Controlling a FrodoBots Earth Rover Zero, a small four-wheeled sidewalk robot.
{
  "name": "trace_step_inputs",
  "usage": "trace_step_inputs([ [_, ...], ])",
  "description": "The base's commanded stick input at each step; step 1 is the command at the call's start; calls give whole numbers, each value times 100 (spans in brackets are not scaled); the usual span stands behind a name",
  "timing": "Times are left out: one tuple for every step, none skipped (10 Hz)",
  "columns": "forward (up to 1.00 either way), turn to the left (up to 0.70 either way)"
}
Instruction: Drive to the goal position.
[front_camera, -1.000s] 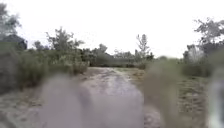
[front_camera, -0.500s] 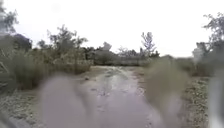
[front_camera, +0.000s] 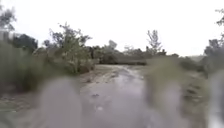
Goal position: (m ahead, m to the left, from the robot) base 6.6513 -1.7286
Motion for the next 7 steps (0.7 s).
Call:
trace_step_inputs([
  [85,0],
  [85,0],
  [85,0],
  [85,0],
  [85,0],
  [85,0],
  [85,0],
])
